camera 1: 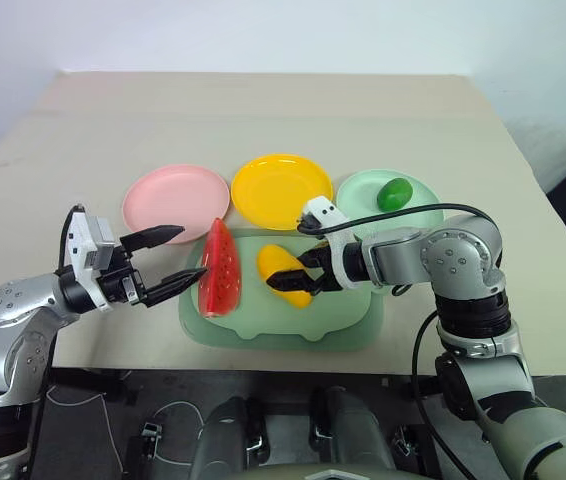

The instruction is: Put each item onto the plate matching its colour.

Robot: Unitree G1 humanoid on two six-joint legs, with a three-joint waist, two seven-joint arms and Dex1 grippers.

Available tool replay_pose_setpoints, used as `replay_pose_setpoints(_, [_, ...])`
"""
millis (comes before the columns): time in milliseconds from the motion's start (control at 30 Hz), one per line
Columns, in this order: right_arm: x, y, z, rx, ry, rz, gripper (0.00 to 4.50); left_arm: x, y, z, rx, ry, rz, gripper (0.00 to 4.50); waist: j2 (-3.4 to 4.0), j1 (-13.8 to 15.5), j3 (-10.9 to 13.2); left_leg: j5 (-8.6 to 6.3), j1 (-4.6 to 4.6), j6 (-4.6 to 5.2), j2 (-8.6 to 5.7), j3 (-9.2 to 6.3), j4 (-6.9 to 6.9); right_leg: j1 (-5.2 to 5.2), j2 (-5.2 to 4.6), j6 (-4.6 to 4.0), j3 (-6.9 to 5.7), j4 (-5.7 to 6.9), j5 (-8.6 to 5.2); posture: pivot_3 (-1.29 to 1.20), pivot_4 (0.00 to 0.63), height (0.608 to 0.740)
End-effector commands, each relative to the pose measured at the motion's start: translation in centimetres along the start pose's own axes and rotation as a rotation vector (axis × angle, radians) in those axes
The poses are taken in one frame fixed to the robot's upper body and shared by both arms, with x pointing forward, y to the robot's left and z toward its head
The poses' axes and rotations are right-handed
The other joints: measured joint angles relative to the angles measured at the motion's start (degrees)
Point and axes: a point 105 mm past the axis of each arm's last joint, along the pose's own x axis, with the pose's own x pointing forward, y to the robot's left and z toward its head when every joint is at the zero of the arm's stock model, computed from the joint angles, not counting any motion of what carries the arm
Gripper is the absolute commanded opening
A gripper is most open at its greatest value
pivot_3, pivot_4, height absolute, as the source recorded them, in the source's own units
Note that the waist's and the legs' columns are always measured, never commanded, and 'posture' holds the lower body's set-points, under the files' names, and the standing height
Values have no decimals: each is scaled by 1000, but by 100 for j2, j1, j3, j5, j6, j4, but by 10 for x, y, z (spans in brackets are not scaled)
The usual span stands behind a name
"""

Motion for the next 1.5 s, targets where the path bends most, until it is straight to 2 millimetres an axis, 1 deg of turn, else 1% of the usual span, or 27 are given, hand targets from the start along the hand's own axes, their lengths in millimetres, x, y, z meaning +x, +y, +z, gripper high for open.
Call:
replay_pose_setpoints(33, [-3,7,4,-83,-14,-12,3573,2,1,10,39,-14,-10,4500,0,7,0,0,0,0,0,0,0,0,0,0,0,0,0,0,150,696])
replay_pose_setpoints(100, [-4,9,5,-102,-28,-5,3044,3,2,10,39,-12,-10,4500,-1,8,-1,0,0,0,0,0,0,1,-1,0,0,-1,0,0,150,696])
replay_pose_setpoints(133, [-6,9,7,-115,-37,-3,2982,2,2,9,39,-12,-9,4500,-1,6,-1,0,0,0,0,0,0,1,-1,0,0,-1,0,0,150,696])
replay_pose_setpoints(267, [-15,14,15,-183,-85,21,2981,2,2,9,39,-9,-5,4500,-1,6,-1,0,0,0,0,0,0,0,0,0,0,0,0,0,150,696])
replay_pose_setpoints(367, [-27,22,35,-222,-163,72,2981,1,3,11,40,-17,3,4500,-1,3,-1,0,1,0,0,1,0,0,0,0,0,0,0,0,150,696])
replay_pose_setpoints(433, [-33,12,56,-214,-228,33,2981,1,4,13,42,-23,13,4500,-1,-10,0,1,2,-1,1,1,0,0,1,0,0,0,0,0,150,696])
replay_pose_setpoints(500, [-35,-6,74,-199,-270,-33,2981,0,4,14,43,-25,22,4500,-1,-3,0,2,3,-2,0,2,0,-1,1,0,1,3,0,0,150,696])
replay_pose_setpoints(533, [-34,-16,80,-202,-276,-67,2981,0,4,14,42,-25,24,4500,-1,-3,0,2,3,-2,0,2,0,-1,1,0,1,3,0,0,150,696])
replay_pose_setpoints(667, [-21,-53,98,-185,-316,-178,2981,3,2,14,38,-34,29,4500,-4,4,-2,2,3,-2,-1,5,0,2,1,1,0,-1,0,0,150,696])
replay_pose_setpoints(800, [-4,-67,108,-186,-322,-179,2981,4,2,14,38,-36,37,4500,-2,-11,-1,3,2,-2,0,9,-1,-2,3,2,1,5,0,0,150,696])
replay_pose_setpoints(933, [16,-88,114,-180,-342,-222,2981,3,0,14,38,-35,43,4500,-1,-48,-1,7,4,-5,1,16,-3,-8,9,3,4,16,0,0,150,696])
replay_pose_setpoints(1000, [26,-90,115,-199,-335,-226,2981,3,-1,15,37,-34,44,4500,-2,-74,-1,8,4,-7,2,17,-3,-8,10,3,4,18,-1,0,150,696])
replay_pose_setpoints(1133, [43,-86,118,-197,-323,-229,2981,4,-2,16,39,-31,46,4500,-1,-92,-1,8,4,-7,1,16,-3,-9,8,4,4,23,-1,0,150,696])
replay_pose_setpoints(1300, [56,-81,118,-192,-318,-232,2981,7,-3,20,44,-31,47,4500,-2,-142,-1,9,6,-9,1,13,-3,-7,6,3,4,27,-1,0,150,696])
replay_pose_setpoints(1367, [57,-78,121,-189,-342,-222,3710,7,-3,21,45,-30,48,4500,-2,-148,-1,9,7,-9,1,12,-3,-7,6,3,4,30,-1,0,150,696])
replay_pose_setpoints(1400, [56,-77,124,-187,-357,-211,3971,8,-3,21,46,-30,48,4500,-2,-147,-1,9,8,-9,1,12,-3,-7,6,3,4,31,-1,0,150,696])
replay_pose_setpoints(1433, [54,-76,127,-192,-371,-204,4323,8,-3,22,46,-30,49,4500,-1,-148,-1,9,7,-9,1,11,-3,-8,6,3,4,32,-1,0,150,696])
replay_pose_setpoints(1467, [52,-76,129,-196,-380,-201,4481,8,-2,23,46,-30,50,4500,-1,-147,0,9,7,-9,1,11,-3,-8,6,3,5,32,-1,0,150,696])
replay_pose_setpoints(1500, [49,-76,131,-200,-386,-201,4481,8,-2,23,46,-30,51,4500,-1,-147,-1,9,7,-9,1,11,-2,-8,5,3,5,32,-1,0,150,696])
